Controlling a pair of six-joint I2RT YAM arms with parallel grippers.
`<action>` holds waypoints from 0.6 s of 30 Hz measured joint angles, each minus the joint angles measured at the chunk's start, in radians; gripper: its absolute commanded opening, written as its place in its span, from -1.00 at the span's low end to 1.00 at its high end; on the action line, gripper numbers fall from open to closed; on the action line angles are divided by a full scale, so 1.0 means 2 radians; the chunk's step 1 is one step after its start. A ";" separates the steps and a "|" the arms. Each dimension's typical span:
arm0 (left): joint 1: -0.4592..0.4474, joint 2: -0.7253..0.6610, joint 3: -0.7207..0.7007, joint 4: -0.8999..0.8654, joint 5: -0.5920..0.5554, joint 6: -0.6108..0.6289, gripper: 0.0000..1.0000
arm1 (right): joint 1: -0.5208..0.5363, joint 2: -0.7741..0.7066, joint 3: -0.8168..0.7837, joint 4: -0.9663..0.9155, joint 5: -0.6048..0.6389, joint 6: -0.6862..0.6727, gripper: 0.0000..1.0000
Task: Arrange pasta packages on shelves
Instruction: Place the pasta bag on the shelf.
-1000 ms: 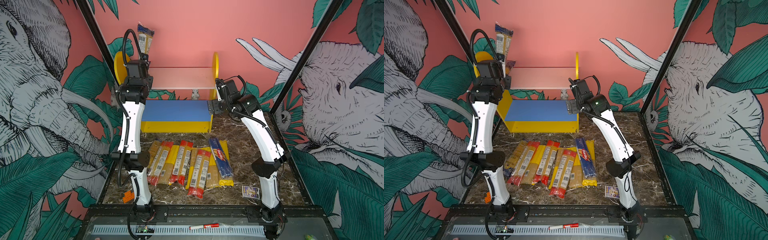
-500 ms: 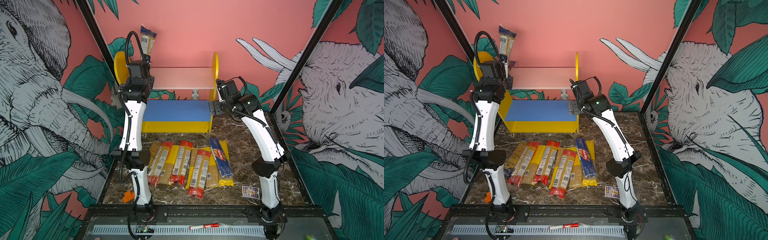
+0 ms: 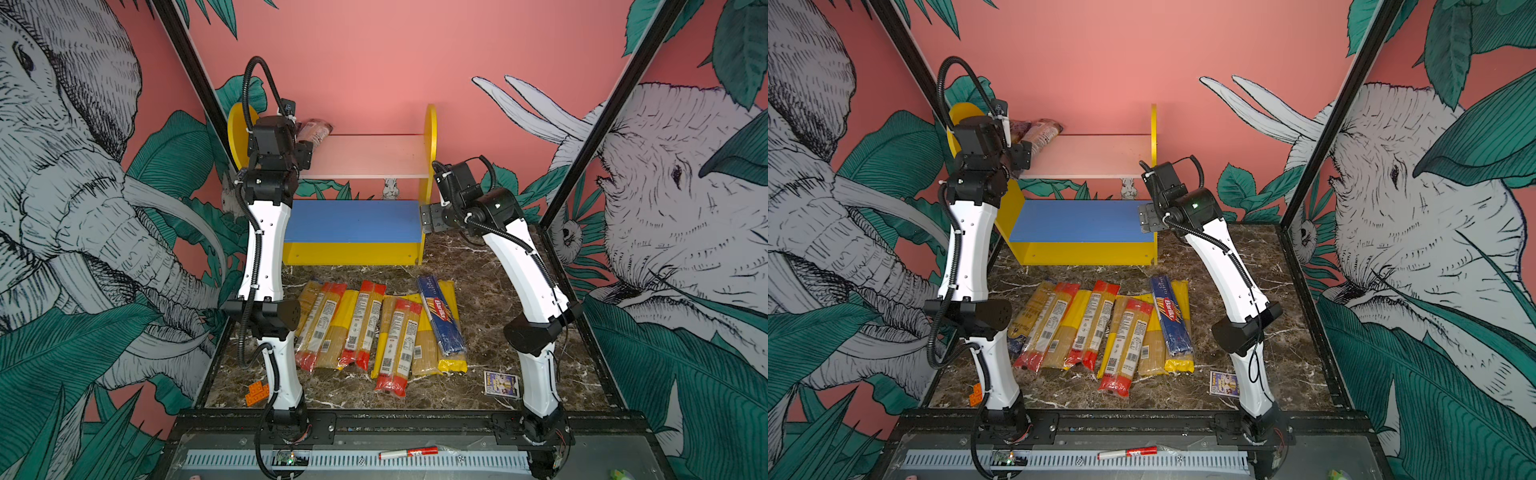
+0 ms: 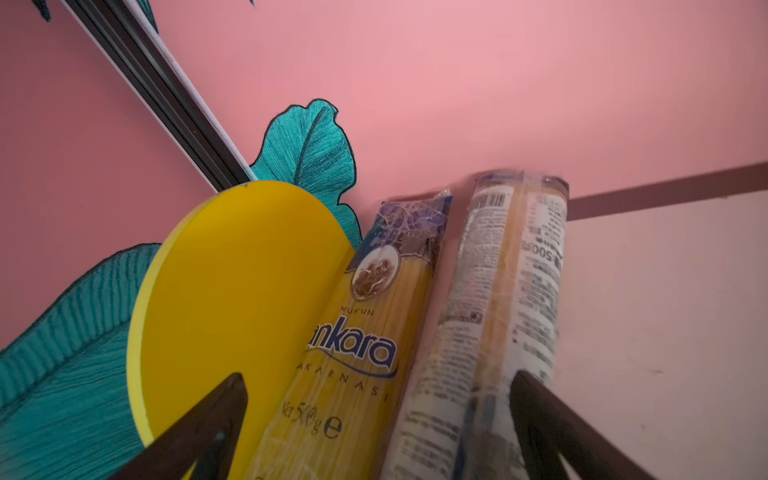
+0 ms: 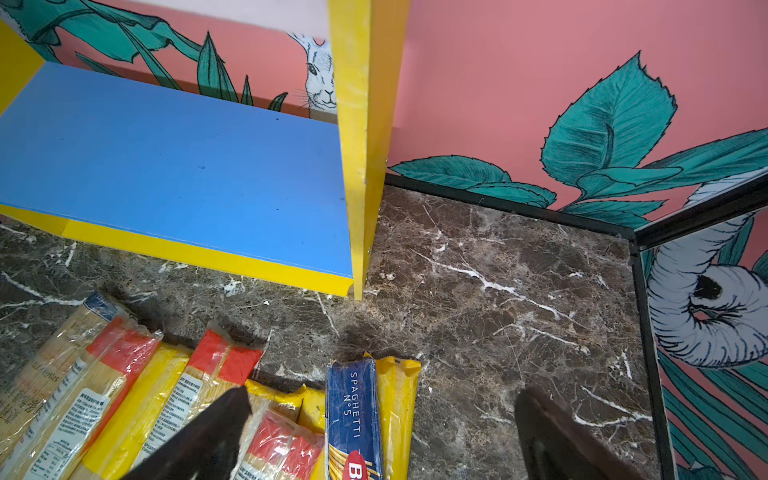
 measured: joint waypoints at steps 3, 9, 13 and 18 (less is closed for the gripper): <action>0.000 -0.002 -0.002 0.003 0.004 -0.001 0.99 | 0.000 0.000 0.000 -0.004 0.003 0.002 0.98; 0.000 -0.024 -0.027 0.001 0.011 -0.005 0.99 | 0.000 -0.006 -0.015 -0.006 0.007 0.001 0.98; 0.000 -0.048 -0.042 -0.002 0.012 -0.013 0.99 | 0.000 -0.019 -0.034 -0.007 0.009 0.001 0.98; 0.000 -0.084 -0.044 -0.014 0.012 -0.032 0.80 | 0.005 -0.053 -0.070 -0.003 0.013 0.000 0.98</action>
